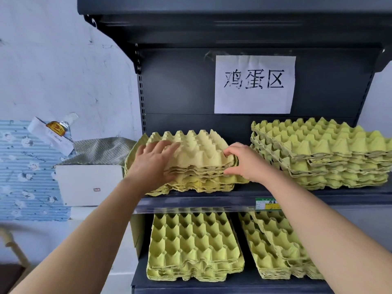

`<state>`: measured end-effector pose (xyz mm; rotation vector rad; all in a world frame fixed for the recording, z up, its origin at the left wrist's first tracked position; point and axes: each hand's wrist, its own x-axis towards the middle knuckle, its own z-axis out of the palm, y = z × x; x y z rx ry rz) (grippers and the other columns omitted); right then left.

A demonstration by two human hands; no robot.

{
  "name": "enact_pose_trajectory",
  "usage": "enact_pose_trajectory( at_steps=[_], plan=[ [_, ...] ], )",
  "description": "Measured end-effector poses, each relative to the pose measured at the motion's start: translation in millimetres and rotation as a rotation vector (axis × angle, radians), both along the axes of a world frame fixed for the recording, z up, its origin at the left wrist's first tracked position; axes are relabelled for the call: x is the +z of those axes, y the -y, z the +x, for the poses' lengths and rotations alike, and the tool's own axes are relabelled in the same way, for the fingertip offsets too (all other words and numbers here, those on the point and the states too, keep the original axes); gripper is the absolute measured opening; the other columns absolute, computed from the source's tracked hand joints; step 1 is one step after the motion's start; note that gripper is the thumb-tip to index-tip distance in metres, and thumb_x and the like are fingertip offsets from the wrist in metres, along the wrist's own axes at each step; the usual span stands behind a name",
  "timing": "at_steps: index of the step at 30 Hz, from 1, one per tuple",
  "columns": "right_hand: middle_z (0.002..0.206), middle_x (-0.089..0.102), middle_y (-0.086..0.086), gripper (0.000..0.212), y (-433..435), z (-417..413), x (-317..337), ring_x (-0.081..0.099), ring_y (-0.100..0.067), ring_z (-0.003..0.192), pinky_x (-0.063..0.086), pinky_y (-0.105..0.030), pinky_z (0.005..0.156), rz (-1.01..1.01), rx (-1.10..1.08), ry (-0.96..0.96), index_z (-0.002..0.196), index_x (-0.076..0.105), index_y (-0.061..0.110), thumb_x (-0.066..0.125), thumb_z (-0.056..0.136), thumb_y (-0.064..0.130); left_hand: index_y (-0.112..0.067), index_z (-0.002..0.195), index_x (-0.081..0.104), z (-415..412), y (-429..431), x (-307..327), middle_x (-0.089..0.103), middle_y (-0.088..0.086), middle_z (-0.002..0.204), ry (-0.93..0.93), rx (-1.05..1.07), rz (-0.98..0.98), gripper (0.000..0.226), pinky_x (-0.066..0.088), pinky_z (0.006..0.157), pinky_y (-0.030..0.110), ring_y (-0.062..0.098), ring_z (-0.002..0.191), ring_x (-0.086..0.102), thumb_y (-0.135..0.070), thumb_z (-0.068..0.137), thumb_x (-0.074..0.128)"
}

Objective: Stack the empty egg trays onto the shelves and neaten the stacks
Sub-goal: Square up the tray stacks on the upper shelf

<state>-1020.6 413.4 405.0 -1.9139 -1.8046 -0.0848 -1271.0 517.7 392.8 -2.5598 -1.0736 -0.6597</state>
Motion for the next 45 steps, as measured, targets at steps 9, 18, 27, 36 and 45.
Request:
enact_pose_trajectory(
  at_steps=[9,18,27,36,45],
  plan=[
    [0.130,0.043,0.009,0.057,15.1,7.9,24.9,0.045,-0.009,0.113,0.033,-0.023,0.097,0.149,-0.005,-0.029,0.133,0.051,0.020,0.074,0.080,0.026,-0.027,0.126,0.059,0.5,7.9,31.4,0.052,-0.008,0.130,0.203,-0.098,0.065,0.044,0.025,0.105,0.046,0.024,0.120,0.047,-0.039,0.084,0.068],
    [0.130,0.044,0.010,0.058,22.4,14.3,8.6,0.045,-0.007,0.113,0.029,-0.019,0.094,0.124,-0.020,-0.055,0.133,0.053,0.020,0.075,0.079,0.025,-0.031,0.132,0.054,10.2,14.1,14.7,0.048,-0.009,0.132,0.122,-0.058,0.024,0.050,0.027,0.104,0.045,0.021,0.121,0.043,-0.045,0.085,0.065],
    [0.130,0.044,0.008,0.061,-2.5,-7.6,0.4,0.043,-0.010,0.119,0.028,-0.018,0.097,0.097,0.040,-0.051,0.135,0.051,0.017,0.076,0.079,0.022,-0.033,0.134,0.050,-16.9,6.9,0.6,0.043,-0.010,0.132,0.082,0.023,0.007,0.052,0.025,0.105,0.042,0.018,0.122,0.040,-0.050,0.086,0.060],
    [0.137,0.034,0.004,0.095,-9.0,-12.7,-10.4,0.030,-0.017,0.128,0.037,-0.038,0.105,-0.028,-0.023,0.147,0.142,0.031,0.028,0.083,0.064,0.043,-0.035,0.142,0.034,-21.2,-1.6,-11.0,0.030,-0.004,0.138,-0.084,0.045,-0.069,0.082,0.026,0.110,0.049,0.018,0.123,0.044,-0.056,0.072,0.072],
    [0.116,0.038,0.012,0.073,-9.9,-10.6,-7.3,0.056,-0.013,0.089,0.051,-0.033,0.080,0.060,-0.017,0.063,0.127,0.052,0.017,0.081,0.064,0.040,-0.037,0.139,0.040,-23.3,-8.2,-0.3,0.032,-0.004,0.136,-0.043,0.005,-0.121,0.067,0.031,0.106,0.045,0.020,0.114,0.053,-0.051,0.080,0.068]
  ],
)
